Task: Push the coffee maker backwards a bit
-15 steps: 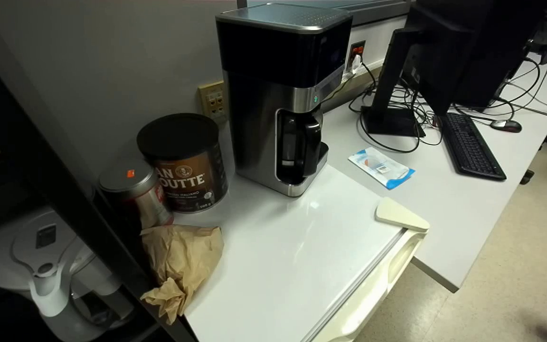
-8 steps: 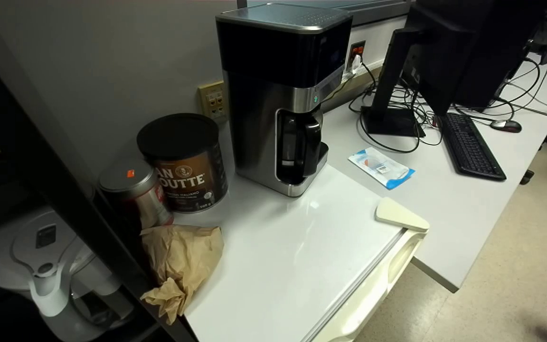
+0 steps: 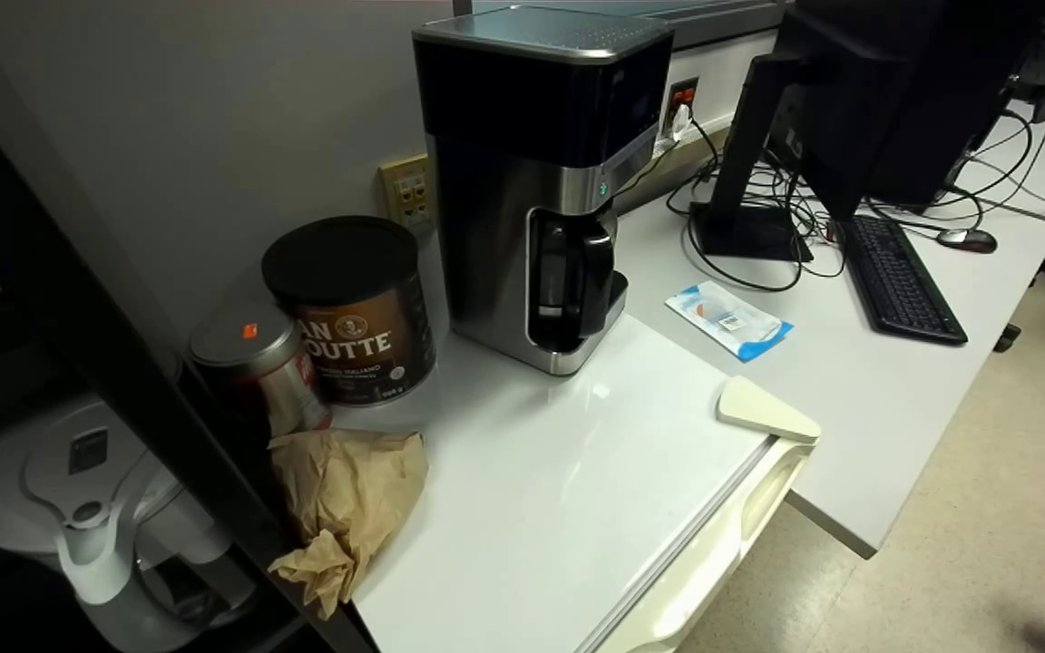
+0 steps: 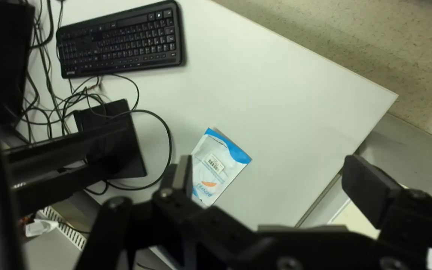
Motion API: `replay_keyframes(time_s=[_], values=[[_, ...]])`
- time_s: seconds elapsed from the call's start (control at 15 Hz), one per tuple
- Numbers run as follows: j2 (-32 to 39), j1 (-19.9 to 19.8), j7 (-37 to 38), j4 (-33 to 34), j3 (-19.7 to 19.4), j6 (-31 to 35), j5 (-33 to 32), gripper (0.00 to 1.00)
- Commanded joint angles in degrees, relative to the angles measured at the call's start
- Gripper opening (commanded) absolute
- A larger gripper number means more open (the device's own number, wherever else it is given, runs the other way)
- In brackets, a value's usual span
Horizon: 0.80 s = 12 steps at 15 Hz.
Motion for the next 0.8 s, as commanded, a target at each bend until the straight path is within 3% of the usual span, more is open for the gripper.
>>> replay_keyframes(time_s=[0.0, 0.13, 0.47, 0.67, 0.73], values=[[8.9, 2.7, -4.9, 8.7, -0.7, -0.9, -5.9, 0.75], [12.7, 3.7, -8.5, 12.6, -1.1, 0.6, -8.5, 0.67], [21.2, 4.8, -16.8, 21.2, -1.0, 6.5, -11.5, 0.26], [25.5, 4.6, -21.2, 24.9, -0.7, 12.6, -11.2, 0.05], [26.9, 4.5, -22.6, 26.0, -0.6, 15.1, -10.9, 0.02]])
